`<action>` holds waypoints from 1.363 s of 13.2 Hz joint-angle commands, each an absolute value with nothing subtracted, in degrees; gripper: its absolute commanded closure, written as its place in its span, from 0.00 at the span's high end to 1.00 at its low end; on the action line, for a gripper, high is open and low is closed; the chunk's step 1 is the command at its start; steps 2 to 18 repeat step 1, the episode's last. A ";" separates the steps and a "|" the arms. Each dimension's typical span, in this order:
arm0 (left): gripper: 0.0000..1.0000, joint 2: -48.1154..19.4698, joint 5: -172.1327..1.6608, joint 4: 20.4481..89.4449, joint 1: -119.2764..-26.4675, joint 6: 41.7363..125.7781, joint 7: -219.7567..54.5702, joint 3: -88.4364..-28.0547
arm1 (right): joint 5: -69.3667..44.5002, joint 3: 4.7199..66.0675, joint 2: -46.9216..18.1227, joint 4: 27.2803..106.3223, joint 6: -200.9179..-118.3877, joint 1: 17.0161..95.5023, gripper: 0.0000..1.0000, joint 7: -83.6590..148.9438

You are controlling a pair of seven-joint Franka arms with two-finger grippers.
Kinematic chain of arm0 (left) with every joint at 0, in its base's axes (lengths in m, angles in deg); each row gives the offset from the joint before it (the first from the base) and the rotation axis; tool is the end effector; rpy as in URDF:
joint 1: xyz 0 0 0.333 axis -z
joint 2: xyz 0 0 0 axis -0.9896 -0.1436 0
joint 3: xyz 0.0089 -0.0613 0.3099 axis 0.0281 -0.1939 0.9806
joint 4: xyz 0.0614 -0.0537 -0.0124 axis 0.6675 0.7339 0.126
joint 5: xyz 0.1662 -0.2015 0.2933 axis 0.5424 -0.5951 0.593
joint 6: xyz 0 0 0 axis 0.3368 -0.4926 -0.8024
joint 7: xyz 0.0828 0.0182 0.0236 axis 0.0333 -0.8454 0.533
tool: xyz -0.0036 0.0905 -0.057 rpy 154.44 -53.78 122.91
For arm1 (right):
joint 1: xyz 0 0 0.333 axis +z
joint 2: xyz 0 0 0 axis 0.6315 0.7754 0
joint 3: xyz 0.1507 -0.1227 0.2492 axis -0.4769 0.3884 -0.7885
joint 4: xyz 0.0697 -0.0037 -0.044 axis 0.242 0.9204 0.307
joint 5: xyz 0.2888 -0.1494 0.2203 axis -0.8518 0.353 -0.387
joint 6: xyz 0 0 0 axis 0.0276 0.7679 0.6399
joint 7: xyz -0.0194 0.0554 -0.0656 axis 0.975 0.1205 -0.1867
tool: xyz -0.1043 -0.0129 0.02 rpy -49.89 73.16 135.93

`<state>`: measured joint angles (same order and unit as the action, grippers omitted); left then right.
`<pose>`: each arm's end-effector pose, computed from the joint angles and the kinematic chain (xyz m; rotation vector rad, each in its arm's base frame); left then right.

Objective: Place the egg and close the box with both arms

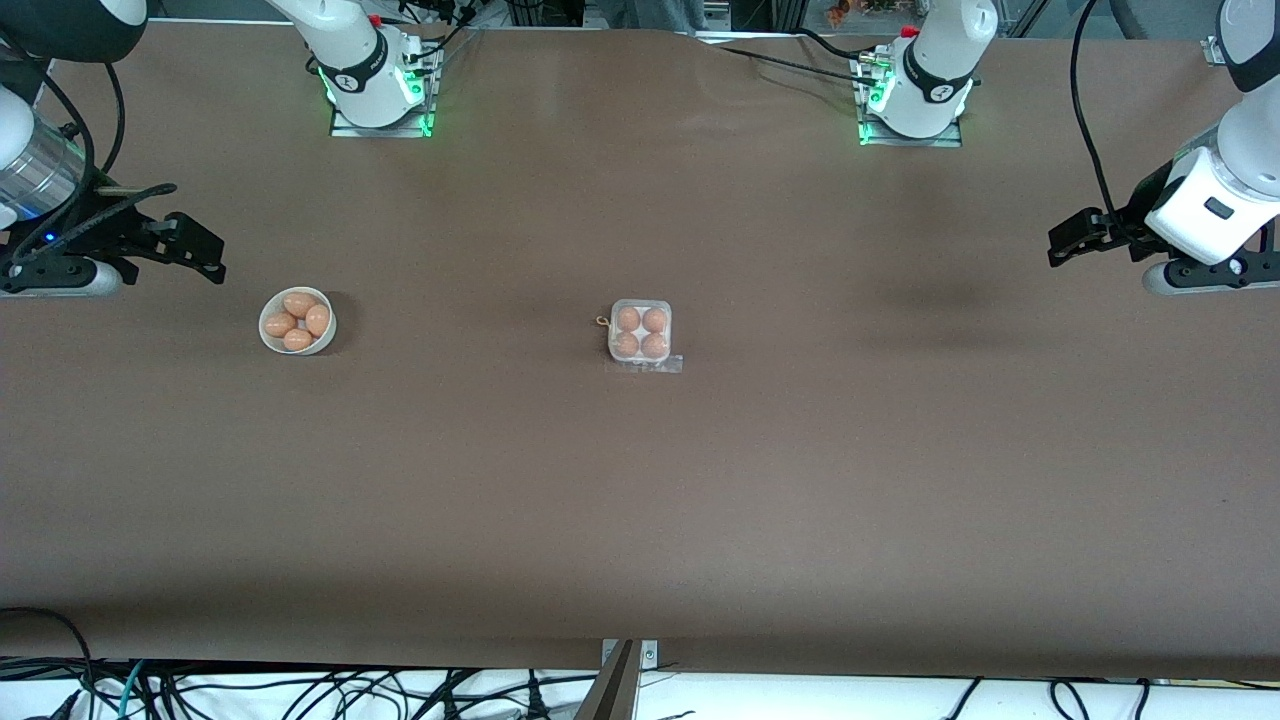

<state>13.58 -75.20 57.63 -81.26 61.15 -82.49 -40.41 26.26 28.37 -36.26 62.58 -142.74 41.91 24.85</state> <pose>0.5394 -0.0065 0.5518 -3.1096 -0.1505 0.1513 0.5731 0.0403 0.5833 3.1132 0.0484 0.0630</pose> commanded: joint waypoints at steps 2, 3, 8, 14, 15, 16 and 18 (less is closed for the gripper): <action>1.00 13.68 -73.43 58.07 -82.19 60.99 -83.68 -41.41 | 26.35 28.36 -36.81 62.79 -142.47 41.53 1.00 25.33; 1.00 13.68 -73.43 58.07 -82.19 60.99 -83.68 -41.41 | 26.35 28.36 -36.81 62.79 -142.47 41.53 1.00 25.33; 1.00 13.68 -73.43 58.07 -82.19 60.99 -83.68 -41.41 | 26.35 28.36 -36.81 62.79 -142.47 41.53 1.00 25.33; 1.00 13.68 -73.43 58.07 -82.19 60.99 -83.68 -41.41 | 26.35 28.36 -36.81 62.79 -142.47 41.53 1.00 25.33; 1.00 13.68 -73.43 58.07 -82.19 60.99 -83.68 -41.41 | 26.35 28.36 -36.81 62.79 -142.47 41.53 1.00 25.33; 1.00 13.68 -73.43 58.07 -82.19 60.99 -83.68 -41.41 | 26.35 28.36 -36.81 62.79 -142.47 41.53 1.00 25.33; 1.00 13.68 -73.43 58.07 -82.19 60.99 -83.68 -41.41 | 26.35 28.36 -36.81 62.79 -142.47 41.53 1.00 25.33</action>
